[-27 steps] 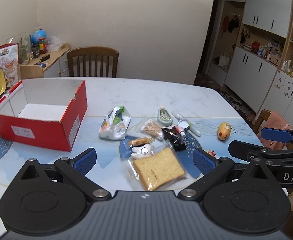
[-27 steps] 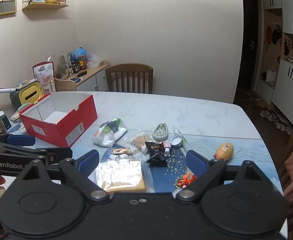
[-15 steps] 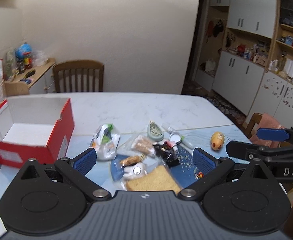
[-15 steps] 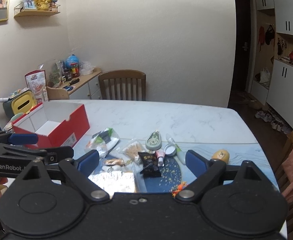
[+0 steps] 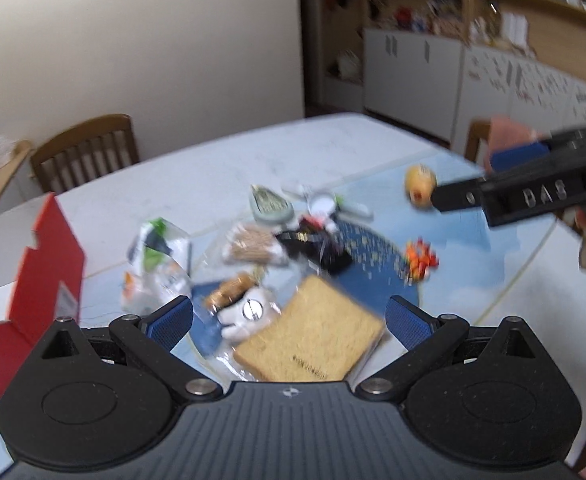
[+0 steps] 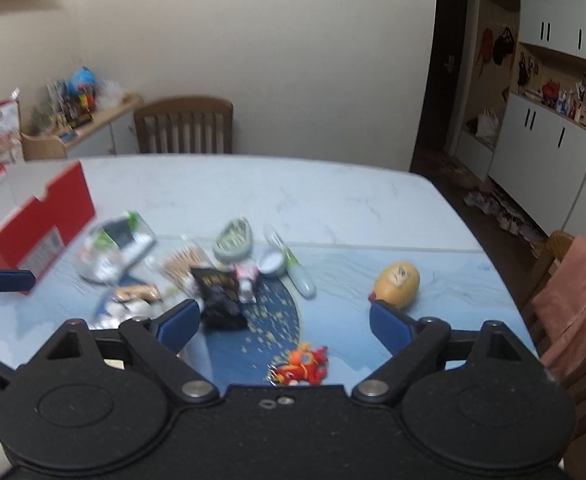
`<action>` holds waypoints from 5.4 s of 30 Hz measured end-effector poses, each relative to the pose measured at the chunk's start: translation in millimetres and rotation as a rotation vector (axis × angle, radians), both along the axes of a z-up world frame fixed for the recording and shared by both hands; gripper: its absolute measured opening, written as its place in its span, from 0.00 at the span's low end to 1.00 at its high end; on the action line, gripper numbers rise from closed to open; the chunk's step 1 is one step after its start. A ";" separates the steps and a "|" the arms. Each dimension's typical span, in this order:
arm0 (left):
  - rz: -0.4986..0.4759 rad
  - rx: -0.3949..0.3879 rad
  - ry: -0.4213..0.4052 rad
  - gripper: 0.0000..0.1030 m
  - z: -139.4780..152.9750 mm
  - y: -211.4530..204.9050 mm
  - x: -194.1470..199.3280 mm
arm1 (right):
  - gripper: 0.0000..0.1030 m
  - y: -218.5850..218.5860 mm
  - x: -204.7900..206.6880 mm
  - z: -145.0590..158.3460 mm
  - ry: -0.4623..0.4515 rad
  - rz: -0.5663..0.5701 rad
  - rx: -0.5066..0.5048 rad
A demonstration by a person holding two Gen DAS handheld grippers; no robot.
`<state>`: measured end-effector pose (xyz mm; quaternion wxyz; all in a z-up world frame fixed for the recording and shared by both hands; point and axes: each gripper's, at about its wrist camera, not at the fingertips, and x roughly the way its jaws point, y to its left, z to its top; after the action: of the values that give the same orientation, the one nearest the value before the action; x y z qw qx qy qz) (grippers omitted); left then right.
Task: Organize objects
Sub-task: 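Reach the left gripper to the bagged bread while the right reaches the red fish keychain, then close the left gripper on the bread bag while the right grasps the fish keychain, then carry the bread bag and fish keychain with both grippers into the red box, then open both grippers to drop the bread and keychain inside the box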
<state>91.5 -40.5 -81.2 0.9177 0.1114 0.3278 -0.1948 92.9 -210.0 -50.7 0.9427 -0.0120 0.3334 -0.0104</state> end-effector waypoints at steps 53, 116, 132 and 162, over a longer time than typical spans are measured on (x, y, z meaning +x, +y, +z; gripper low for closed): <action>0.006 0.081 0.172 0.76 -40.2 -24.6 7.6 | 0.36 -27.6 22.2 -70.5 0.190 0.077 0.105; 0.367 0.134 0.140 0.76 47.5 351.0 161.3 | 0.36 363.7 189.6 50.8 0.115 0.561 -0.027; 0.310 0.183 0.286 0.75 -4.7 349.2 209.6 | 0.37 392.0 213.0 -28.5 0.332 0.542 -0.148; 0.259 0.099 0.180 0.75 39.5 324.8 174.6 | 0.47 352.7 183.8 12.8 0.260 0.509 -0.022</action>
<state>266.1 284.4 -41.7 0.8954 0.0953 0.4297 -0.0678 276.7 142.8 -37.9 0.8641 -0.1068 0.4376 0.2245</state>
